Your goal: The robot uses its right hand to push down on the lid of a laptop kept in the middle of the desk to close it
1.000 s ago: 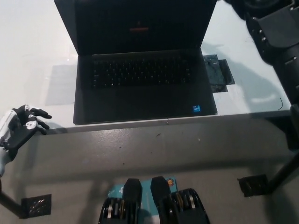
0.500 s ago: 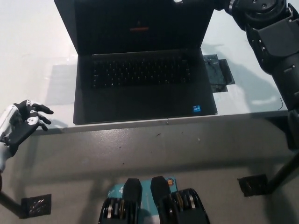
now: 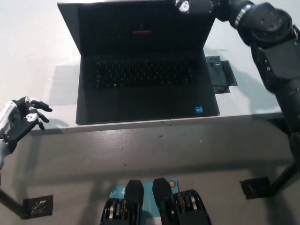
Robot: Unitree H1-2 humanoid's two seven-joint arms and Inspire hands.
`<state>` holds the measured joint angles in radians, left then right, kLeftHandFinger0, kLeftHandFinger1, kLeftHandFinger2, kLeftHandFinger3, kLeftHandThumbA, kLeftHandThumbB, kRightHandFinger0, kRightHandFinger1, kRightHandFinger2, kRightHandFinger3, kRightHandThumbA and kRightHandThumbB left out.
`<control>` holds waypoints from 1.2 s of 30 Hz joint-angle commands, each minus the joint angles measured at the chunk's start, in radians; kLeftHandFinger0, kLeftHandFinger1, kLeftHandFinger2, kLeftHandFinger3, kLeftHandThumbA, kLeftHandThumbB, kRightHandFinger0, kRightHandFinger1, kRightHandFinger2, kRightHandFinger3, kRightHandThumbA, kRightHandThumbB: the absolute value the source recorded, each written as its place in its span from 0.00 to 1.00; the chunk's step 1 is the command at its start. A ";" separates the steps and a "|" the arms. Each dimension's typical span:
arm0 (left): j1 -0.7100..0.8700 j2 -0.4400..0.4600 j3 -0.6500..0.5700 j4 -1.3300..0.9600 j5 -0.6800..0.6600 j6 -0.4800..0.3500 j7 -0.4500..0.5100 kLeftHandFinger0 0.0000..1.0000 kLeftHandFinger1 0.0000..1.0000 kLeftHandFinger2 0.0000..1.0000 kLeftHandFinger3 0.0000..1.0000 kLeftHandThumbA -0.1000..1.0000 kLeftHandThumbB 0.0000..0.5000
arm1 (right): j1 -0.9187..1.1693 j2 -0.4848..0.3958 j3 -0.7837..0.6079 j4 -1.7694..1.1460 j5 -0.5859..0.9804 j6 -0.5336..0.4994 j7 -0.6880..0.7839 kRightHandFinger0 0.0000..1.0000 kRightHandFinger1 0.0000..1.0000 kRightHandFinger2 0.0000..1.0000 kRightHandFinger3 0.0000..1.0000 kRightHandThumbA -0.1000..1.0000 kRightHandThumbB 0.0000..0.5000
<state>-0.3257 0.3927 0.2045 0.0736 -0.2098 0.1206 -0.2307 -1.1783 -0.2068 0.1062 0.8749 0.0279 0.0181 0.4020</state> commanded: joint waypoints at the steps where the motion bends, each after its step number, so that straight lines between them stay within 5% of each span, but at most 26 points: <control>1: -0.032 0.039 0.008 -0.028 0.007 -0.008 0.003 0.33 0.39 0.49 0.57 0.00 0.22 | 0.115 -0.003 -0.039 -0.057 0.044 0.115 0.007 1.00 0.99 0.93 0.97 0.37 0.65; 14: -0.034 0.038 0.012 -0.028 0.003 0.001 0.003 0.34 0.38 0.48 0.56 0.00 0.24 | 0.408 0.042 -0.108 -0.424 0.166 0.193 0.015 1.00 1.00 0.92 1.00 0.43 0.47; 18: -0.038 0.040 0.009 -0.020 0.011 -0.005 0.003 0.35 0.38 0.49 0.55 0.00 0.23 | 0.457 0.052 -0.110 -0.468 0.188 0.229 -0.001 1.00 1.00 0.91 1.00 0.37 0.40; 26: -0.029 0.050 0.008 -0.045 0.004 0.033 -0.003 0.43 0.44 0.55 0.60 0.00 0.20 | 0.536 0.067 -0.110 -0.404 0.218 0.145 0.031 1.00 1.00 1.00 1.00 0.44 0.52; 32: -0.033 0.048 0.011 -0.034 0.005 0.022 -0.002 0.41 0.42 0.52 0.58 0.00 0.24 | 0.593 0.082 -0.118 -0.417 0.224 0.180 0.003 1.00 1.00 0.93 1.00 0.43 0.59; 36: -0.043 0.043 0.012 -0.023 0.007 0.016 0.004 0.39 0.40 0.49 0.56 0.00 0.25 | 0.605 0.088 -0.115 -0.399 0.219 0.166 -0.001 1.00 1.00 0.95 1.00 0.42 0.55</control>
<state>-0.3370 0.3990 0.2066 0.0716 -0.2071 0.1445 -0.2315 -0.5727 -0.1203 -0.0003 0.4672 0.2494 0.1672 0.4260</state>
